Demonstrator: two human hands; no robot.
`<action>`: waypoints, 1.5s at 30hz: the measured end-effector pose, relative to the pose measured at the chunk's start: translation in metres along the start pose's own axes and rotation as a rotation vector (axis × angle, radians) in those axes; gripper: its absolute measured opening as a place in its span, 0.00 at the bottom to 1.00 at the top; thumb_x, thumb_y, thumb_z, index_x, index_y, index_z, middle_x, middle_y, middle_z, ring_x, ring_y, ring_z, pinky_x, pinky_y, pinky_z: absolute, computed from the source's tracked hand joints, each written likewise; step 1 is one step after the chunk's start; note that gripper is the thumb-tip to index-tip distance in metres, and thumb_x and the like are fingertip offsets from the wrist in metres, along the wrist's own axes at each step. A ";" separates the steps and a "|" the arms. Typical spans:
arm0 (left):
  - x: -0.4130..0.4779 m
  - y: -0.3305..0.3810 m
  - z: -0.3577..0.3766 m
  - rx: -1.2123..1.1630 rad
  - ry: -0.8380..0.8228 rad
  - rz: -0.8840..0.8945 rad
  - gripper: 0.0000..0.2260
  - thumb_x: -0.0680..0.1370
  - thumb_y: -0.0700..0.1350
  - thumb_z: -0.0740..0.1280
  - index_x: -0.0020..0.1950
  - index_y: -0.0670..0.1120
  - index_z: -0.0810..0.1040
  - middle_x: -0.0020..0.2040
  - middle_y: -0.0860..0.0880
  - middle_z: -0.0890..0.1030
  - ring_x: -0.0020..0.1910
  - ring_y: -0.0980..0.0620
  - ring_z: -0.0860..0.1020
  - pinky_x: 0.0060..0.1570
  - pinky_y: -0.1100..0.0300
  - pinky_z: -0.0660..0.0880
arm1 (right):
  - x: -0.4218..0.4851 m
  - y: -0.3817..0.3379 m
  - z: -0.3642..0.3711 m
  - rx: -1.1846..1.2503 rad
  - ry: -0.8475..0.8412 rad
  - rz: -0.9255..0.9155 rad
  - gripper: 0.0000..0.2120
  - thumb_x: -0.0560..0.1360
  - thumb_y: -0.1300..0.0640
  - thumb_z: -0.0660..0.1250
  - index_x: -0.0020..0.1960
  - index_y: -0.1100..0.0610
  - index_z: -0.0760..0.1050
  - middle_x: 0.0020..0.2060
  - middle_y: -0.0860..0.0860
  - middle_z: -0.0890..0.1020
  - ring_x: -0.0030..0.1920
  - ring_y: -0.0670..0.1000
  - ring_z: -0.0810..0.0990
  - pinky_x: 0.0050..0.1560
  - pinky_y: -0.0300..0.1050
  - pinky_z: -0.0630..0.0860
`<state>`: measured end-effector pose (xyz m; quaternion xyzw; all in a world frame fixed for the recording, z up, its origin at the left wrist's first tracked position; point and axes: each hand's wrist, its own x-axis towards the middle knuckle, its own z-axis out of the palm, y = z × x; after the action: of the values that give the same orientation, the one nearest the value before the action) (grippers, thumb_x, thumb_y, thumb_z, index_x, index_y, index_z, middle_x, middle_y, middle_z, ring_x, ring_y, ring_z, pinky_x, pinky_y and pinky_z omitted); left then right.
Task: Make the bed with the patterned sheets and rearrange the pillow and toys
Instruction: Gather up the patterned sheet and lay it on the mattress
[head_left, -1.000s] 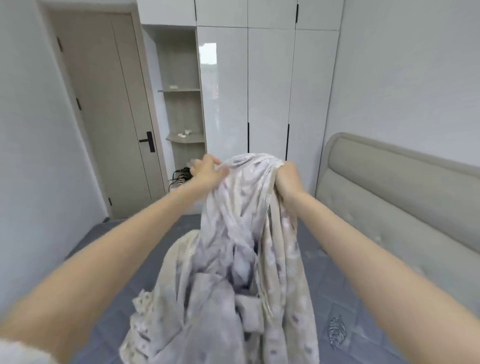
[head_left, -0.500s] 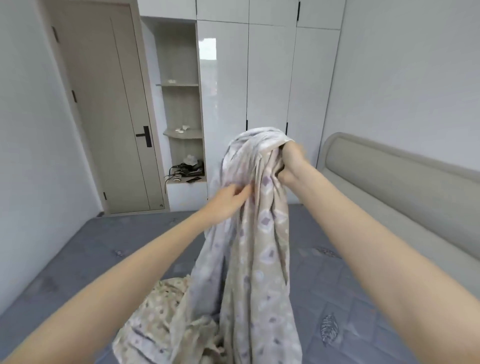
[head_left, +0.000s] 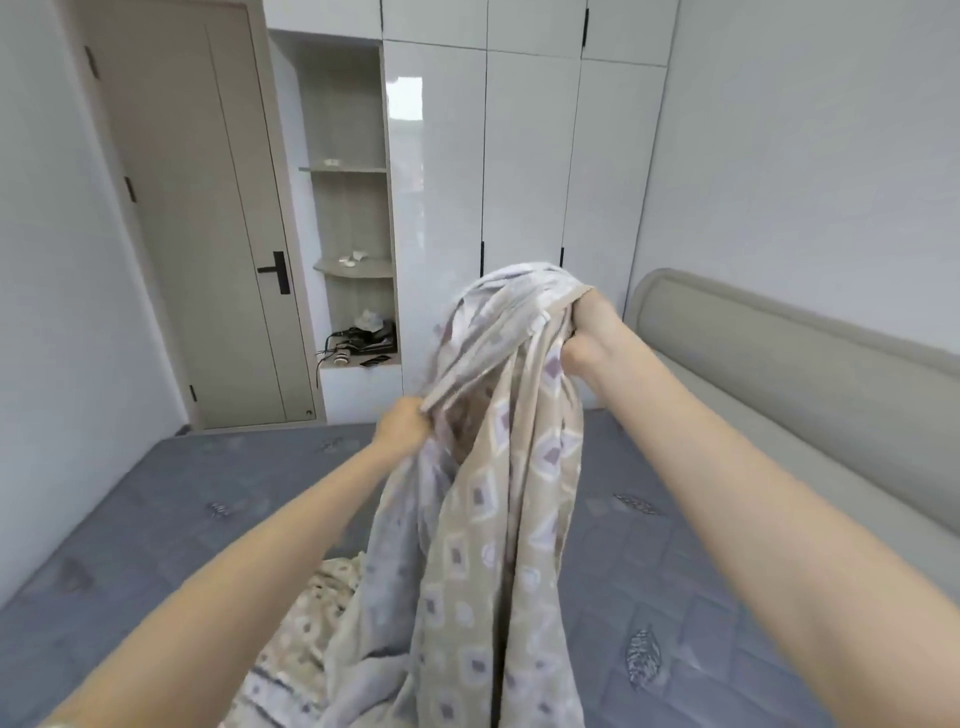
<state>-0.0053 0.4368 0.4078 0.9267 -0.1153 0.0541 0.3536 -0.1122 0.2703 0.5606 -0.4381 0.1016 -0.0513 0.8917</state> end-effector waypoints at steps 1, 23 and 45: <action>0.001 -0.001 -0.013 0.025 -0.002 -0.052 0.12 0.80 0.37 0.57 0.57 0.35 0.78 0.52 0.36 0.79 0.57 0.38 0.77 0.46 0.52 0.71 | 0.002 -0.001 -0.005 -0.024 0.053 -0.013 0.10 0.80 0.60 0.55 0.55 0.60 0.74 0.49 0.60 0.79 0.49 0.58 0.79 0.59 0.55 0.75; -0.023 0.056 -0.088 0.556 -0.125 0.437 0.45 0.64 0.57 0.75 0.74 0.54 0.54 0.53 0.50 0.67 0.50 0.50 0.70 0.43 0.58 0.70 | 0.044 0.026 -0.037 -0.740 0.396 -0.497 0.16 0.74 0.68 0.52 0.56 0.67 0.74 0.46 0.56 0.75 0.47 0.53 0.72 0.46 0.44 0.67; -0.134 -0.145 -0.182 -0.054 0.580 -0.495 0.11 0.78 0.40 0.62 0.58 0.38 0.78 0.50 0.36 0.79 0.54 0.38 0.78 0.44 0.55 0.68 | 0.029 0.123 -0.005 -0.631 0.271 -0.292 0.12 0.78 0.62 0.52 0.58 0.60 0.69 0.47 0.53 0.73 0.46 0.54 0.73 0.46 0.45 0.69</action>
<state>-0.1025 0.6868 0.4262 0.8630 0.2155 0.2239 0.3983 -0.0851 0.3365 0.4567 -0.6904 0.1660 -0.2017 0.6746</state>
